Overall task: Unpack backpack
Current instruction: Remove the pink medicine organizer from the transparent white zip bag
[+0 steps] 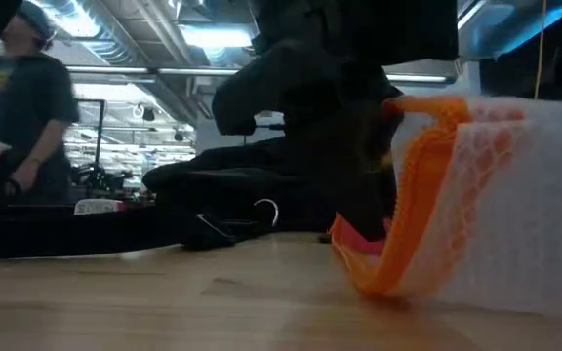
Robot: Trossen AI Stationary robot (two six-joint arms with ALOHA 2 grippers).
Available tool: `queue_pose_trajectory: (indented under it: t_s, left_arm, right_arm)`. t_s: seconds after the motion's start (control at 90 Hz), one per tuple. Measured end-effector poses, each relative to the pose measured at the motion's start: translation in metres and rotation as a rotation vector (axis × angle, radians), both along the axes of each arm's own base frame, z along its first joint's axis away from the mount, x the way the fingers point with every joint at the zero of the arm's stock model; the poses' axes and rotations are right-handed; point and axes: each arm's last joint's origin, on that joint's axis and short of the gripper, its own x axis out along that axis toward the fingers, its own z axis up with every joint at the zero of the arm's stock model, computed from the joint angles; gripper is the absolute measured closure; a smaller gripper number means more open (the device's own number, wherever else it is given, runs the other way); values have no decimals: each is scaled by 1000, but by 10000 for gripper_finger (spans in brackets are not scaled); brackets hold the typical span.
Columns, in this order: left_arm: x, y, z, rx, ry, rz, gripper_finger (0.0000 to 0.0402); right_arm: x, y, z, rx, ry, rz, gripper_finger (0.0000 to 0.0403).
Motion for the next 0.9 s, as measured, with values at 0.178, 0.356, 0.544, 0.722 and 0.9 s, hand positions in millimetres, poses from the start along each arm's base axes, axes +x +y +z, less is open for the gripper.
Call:
queue_pose_trajectory:
  t_s: [0.178, 0.356, 0.544, 0.722, 0.9]
  left_arm:
    - [0, 0, 0, 7, -3, 11, 233]
    - [-4, -3, 2, 22, 28, 21, 233]
    - [-7, -9, 11, 32, 57, 40, 233]
    - [-9, -19, 13, 33, 51, 27, 233]
    - [-13, -25, 12, 37, 55, 20, 233]
  right_arm:
    - [16, -3, 11, -52, -80, 11, 398]
    - [37, -6, 23, -88, -172, 30, 398]
    - [58, 6, 36, -77, -252, 155, 397]
    - [57, 5, 32, -95, -217, 198, 384]
    - [54, 3, 33, -102, -199, 186, 293]
